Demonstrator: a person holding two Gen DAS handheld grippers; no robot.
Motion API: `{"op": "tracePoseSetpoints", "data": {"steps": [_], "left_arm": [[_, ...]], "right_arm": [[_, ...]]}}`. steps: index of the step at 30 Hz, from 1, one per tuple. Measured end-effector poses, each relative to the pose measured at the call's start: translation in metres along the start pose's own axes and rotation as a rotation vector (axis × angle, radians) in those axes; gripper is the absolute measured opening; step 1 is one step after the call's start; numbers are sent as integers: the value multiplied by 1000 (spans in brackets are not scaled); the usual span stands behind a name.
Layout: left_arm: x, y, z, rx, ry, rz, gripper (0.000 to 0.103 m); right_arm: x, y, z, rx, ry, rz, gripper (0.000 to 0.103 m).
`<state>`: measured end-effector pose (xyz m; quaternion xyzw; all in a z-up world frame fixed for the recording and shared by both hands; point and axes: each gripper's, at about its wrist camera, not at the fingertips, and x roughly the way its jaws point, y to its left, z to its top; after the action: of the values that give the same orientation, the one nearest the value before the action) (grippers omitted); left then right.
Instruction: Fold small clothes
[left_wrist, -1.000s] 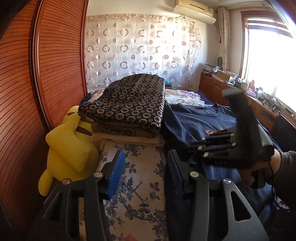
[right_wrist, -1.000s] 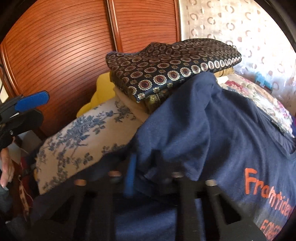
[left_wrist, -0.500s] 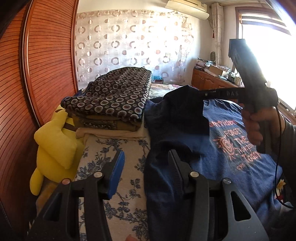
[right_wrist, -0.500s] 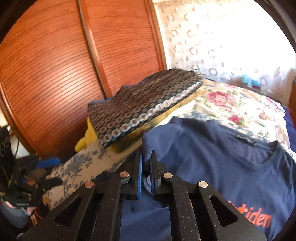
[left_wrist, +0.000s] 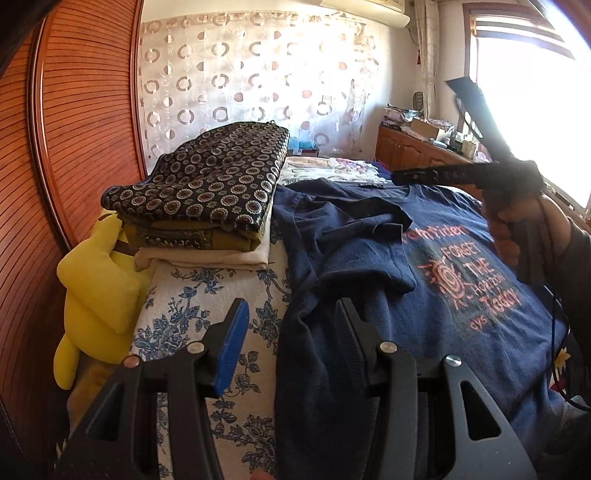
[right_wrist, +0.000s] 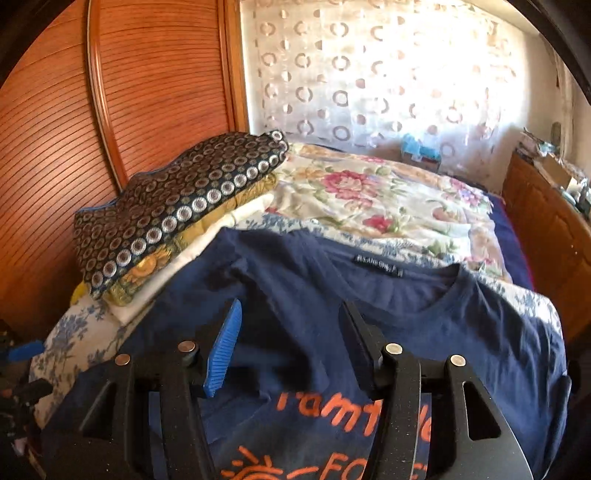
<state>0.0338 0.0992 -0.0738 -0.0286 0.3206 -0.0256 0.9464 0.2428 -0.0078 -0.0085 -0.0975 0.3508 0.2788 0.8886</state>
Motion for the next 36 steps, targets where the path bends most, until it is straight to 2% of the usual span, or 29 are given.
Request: {"op": "tracePoseSetpoints", "data": {"steps": [8, 13, 15, 20, 22, 26, 29, 36], "left_arm": [[13, -6, -1, 8, 35, 7, 48], [24, -5, -5, 7, 75, 29, 48], [28, -2, -8, 3, 100, 44, 48], [33, 5, -14, -5, 130, 70, 48], [34, 8, -15, -11, 134, 71, 48], [40, 11, -19, -18, 149, 75, 48], [42, 12, -21, -23, 157, 77, 48], [28, 14, -21, -35, 125, 70, 48]], "right_arm": [[-20, 0, -45, -43, 25, 57, 58], [-24, 28, -64, -84, 54, 204, 57], [-22, 41, -68, -107, 67, 236, 50], [-5, 65, -77, -168, 110, 232, 46], [2, 67, -83, -185, 130, 216, 38], [1, 66, -88, -210, 141, 234, 7], [-6, 65, -89, -214, 126, 241, 2], [-33, 56, -90, -207, 93, 256, 1]]}}
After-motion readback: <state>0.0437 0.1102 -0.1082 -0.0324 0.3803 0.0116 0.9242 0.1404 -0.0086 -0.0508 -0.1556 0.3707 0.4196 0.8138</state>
